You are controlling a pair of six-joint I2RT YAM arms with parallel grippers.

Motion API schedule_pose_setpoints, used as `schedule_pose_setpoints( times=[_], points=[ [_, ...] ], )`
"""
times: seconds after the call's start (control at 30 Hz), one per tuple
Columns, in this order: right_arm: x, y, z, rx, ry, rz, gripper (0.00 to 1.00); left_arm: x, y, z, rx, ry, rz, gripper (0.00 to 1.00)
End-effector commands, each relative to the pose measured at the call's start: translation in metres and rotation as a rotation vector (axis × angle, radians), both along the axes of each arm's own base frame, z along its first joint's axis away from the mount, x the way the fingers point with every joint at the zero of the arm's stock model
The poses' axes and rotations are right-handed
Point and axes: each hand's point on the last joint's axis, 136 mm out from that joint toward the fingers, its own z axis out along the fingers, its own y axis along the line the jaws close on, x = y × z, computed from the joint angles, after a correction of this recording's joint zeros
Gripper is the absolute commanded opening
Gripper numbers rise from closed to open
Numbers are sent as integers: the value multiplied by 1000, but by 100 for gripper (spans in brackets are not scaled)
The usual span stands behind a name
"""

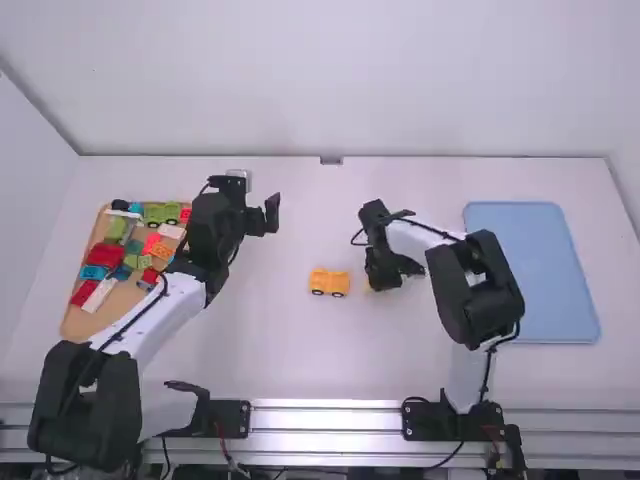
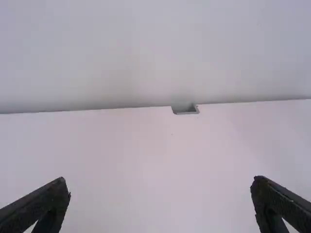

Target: Assemble lego blocks to make yellow taxi

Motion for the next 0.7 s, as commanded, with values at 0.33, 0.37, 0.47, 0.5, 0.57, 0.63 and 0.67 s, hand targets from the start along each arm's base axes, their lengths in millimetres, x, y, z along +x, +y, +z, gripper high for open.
schedule_pose_setpoints(
  times=[0.33, 0.37, 0.47, 0.5, 0.57, 0.63, 0.67],
  points=[
    [-5, -7, -7, 14, 34, -19, 64, -2, 1, 11, 5, -28, 3, 99],
    [-5, -7, -7, 13, 34, -19, 66, -2, 1, 11, 5, -28, 2, 99],
    [-6, -5, -7, 24, 40, -18, 75, -2, 1, 11, 5, -27, 2, 99],
    [-6, -5, -7, 27, 41, -19, 75, -2, 1, 11, 5, -27, 3, 99],
    [-6, -4, -4, 45, 47, -25, 78, -2, 1, 10, 5, -27, 3, 99],
    [-4, -5, -1, 54, 48, -24, 78, -2, 1, 11, 5, -27, 3, 99],
    [-2, -5, 3, 66, 42, -12, 78, -2, 1, 11, 5, -27, 3, 99]
  ],
)
